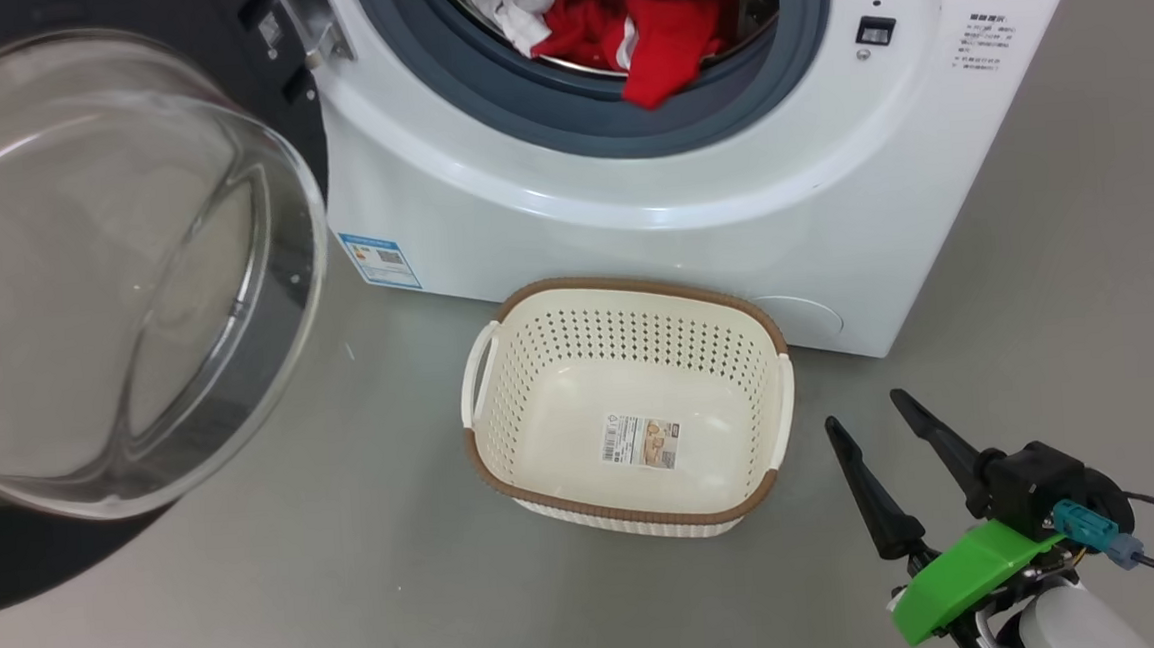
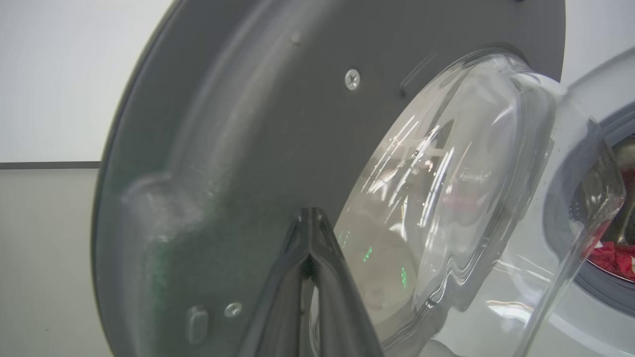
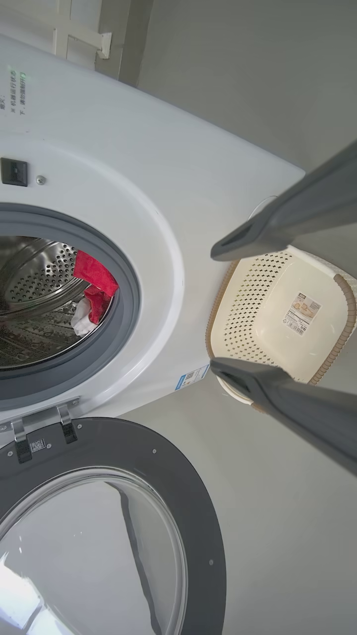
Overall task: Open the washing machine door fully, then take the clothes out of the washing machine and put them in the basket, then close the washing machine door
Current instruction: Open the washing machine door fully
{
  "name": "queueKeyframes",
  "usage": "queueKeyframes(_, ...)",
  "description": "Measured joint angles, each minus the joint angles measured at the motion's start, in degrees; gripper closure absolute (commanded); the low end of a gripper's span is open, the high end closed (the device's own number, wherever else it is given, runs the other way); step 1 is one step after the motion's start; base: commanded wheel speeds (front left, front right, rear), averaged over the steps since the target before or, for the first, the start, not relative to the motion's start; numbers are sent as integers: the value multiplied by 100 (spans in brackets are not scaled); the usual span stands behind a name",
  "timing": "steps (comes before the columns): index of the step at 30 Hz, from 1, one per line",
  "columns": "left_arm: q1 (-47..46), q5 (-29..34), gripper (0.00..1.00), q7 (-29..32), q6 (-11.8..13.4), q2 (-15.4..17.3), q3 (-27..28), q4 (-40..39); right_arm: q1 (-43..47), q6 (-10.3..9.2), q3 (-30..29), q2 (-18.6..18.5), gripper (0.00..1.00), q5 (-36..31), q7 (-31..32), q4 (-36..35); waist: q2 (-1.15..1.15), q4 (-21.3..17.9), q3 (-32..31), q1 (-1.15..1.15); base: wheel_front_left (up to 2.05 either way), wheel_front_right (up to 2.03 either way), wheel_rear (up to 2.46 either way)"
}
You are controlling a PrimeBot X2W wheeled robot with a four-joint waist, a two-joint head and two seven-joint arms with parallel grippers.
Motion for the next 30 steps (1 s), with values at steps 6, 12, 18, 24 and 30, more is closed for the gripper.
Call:
queueKeyframes(6, -334, 125, 100, -1, -51, 141, 311, 349, -98, 0, 4, -10, 0, -85, 0, -7, 0, -78, 141, 0, 0, 0, 0)
queueKeyframes(12, -597, 289, 100, -7, -100, 296, 547, 695, -192, 0, 3, -14, 0, -86, 0, -11, 0, -139, 240, 0, 0, 0, 0)
queueKeyframes(18, -728, 345, 100, -7, -151, 332, 641, 873, -207, 0, -12, -18, 0, -92, 0, -14, 0, -141, 240, 0, 0, 0, 0)
queueKeyframes(24, -728, 346, 100, -5, -160, 330, 660, 932, -206, 0, -11, -11, 0, -99, 0, -13, 0, -119, 166, 0, 0, 0, 0)
queueKeyframes(30, -610, 266, 100, -5, -193, 304, 450, 858, -199, 0, -12, -9, 0, -99, 0, -13, 0, -91, 47, 0, 0, 0, 0)
